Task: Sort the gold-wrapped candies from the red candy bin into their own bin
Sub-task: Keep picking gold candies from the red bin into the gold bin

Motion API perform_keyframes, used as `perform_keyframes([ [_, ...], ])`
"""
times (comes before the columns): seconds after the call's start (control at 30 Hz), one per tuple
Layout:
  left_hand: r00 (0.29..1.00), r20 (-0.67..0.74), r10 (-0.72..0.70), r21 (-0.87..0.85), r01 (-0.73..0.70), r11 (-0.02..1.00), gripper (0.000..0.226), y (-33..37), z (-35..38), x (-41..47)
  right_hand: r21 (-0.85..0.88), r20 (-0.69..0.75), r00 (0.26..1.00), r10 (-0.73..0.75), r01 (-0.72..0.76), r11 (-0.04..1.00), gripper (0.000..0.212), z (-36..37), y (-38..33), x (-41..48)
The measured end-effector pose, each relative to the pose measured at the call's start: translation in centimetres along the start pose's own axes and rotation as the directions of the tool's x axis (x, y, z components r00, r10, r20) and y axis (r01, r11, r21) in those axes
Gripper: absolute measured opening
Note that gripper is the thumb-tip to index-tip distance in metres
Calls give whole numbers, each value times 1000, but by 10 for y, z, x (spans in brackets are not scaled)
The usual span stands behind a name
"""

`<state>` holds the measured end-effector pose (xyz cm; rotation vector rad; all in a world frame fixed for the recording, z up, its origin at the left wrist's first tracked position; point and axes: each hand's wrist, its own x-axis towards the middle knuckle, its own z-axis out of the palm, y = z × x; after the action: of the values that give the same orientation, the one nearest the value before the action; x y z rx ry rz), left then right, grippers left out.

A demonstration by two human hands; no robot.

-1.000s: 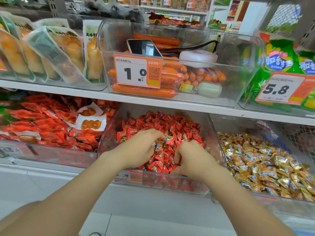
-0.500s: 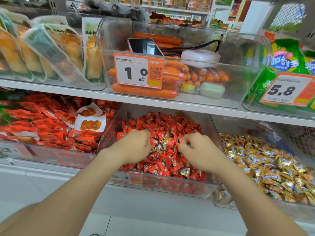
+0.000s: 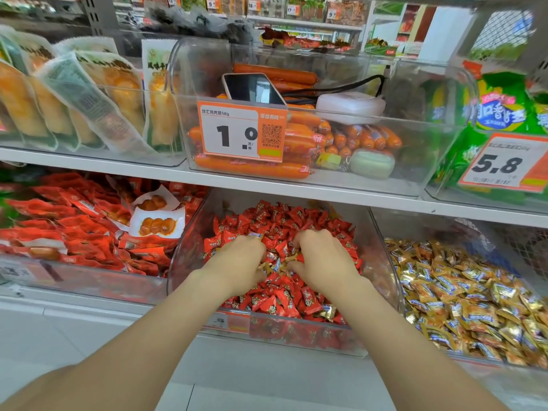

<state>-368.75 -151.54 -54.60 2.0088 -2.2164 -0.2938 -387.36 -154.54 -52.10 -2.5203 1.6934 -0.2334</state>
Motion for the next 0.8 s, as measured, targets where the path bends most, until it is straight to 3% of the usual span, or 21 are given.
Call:
perform_keyframes([
  [0.13,1000,22,1,3,-1,1000,17,7,0,2,58,120,992,29,-37,998,24,-2,11,-1],
  [0.3,996,47,70,-107,-65,992,9,13,-9,0,334,10,995,95,-93,938,4,-16,32,-9],
  [0.47,999,-26,37,12,-37,999,14,29,-10,-1,522,60,989,132,-144,841,11,-31,43,-22],
  [0.57,992,-92,87,21,-85,996,9,30,-5,3,672,99,987,129,-162,723,9,-34,46,-24],
  [0.67,990,-77,114,1,-114,993,23,29,0,11,756,158,978,136,-208,620,14,-35,48,-24],
  [0.73,993,-38,108,-20,-109,994,23,34,1,14,725,189,970,150,-241,645,30,-34,46,-25],
  [0.8,995,28,93,-32,-92,995,43,38,2,18,701,218,962,167,-273,659,41,-32,44,-25],
])
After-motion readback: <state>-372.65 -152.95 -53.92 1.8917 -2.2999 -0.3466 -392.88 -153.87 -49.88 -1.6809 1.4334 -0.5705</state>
